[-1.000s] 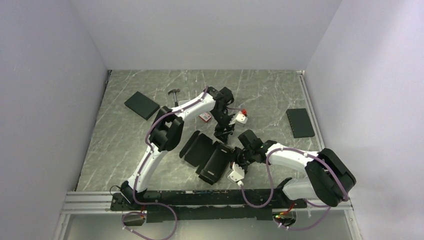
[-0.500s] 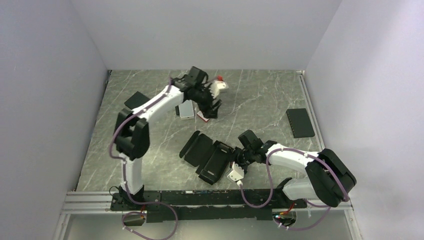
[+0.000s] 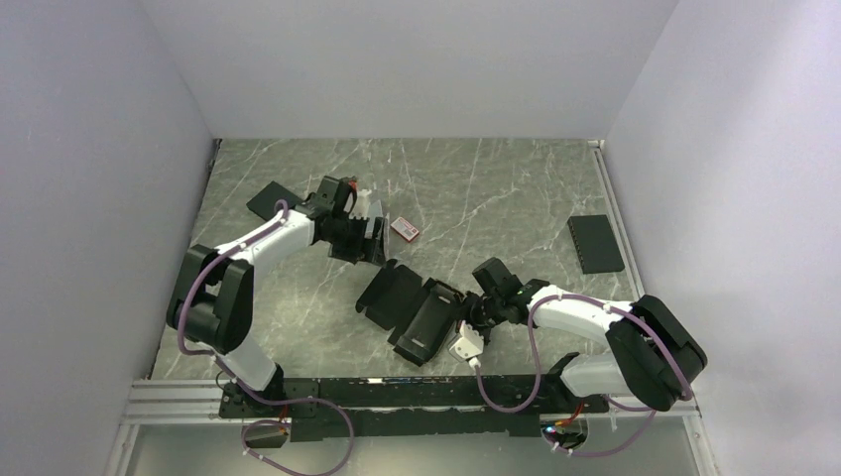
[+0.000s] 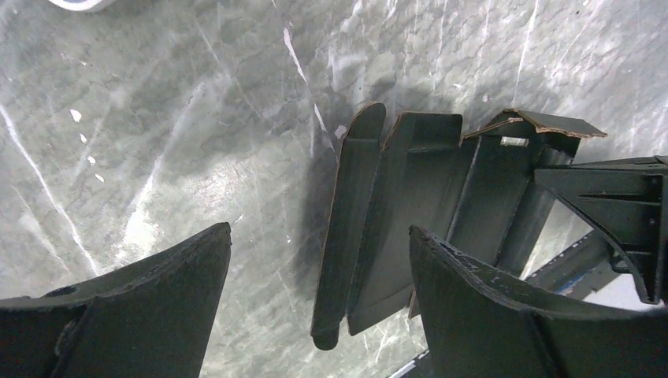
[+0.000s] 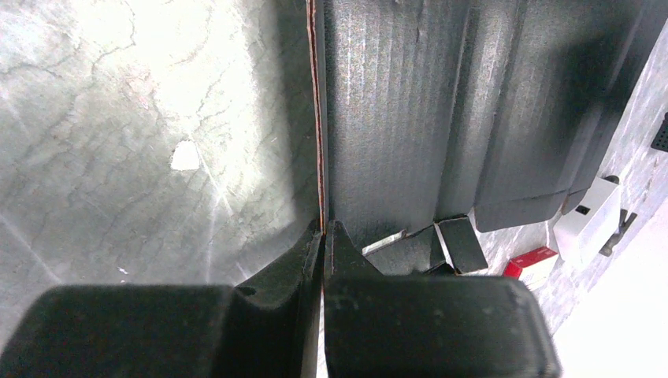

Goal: Fold the paper box
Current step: Fold the paper box at the center of the board.

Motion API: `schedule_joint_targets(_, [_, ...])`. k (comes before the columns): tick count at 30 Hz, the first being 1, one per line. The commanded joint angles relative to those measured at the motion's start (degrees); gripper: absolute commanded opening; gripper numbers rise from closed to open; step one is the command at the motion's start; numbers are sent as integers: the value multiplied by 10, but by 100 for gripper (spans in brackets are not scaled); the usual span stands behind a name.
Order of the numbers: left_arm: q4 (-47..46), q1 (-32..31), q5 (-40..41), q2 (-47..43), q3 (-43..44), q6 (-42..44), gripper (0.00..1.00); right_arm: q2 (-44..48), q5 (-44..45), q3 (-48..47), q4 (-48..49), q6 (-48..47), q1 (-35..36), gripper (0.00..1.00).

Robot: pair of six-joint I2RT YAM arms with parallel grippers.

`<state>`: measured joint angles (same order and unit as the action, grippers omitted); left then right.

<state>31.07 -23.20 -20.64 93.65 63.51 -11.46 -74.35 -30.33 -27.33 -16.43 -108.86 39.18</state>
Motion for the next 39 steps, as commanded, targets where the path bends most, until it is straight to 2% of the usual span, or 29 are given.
schedule_joint_targets(1, [-48,16,-48,9,-11,-69,86,4,-5,5,2,10,2,0])
schedule_joint_targets(8, [-97,27,-160,53,-28,-88,77,0,-7,7,8,14,3,0])
schedule_joint_targets(26, [-105,36,-209,84,-58,-98,67,-5,-12,5,7,20,3,0])
schedule_joint_targets(36, [-131,36,-241,81,-69,-120,54,-2,-12,7,11,23,3,0])
schedule_joint_targets(39, [-136,35,-251,81,-72,-124,53,-1,-12,7,12,24,3,0])
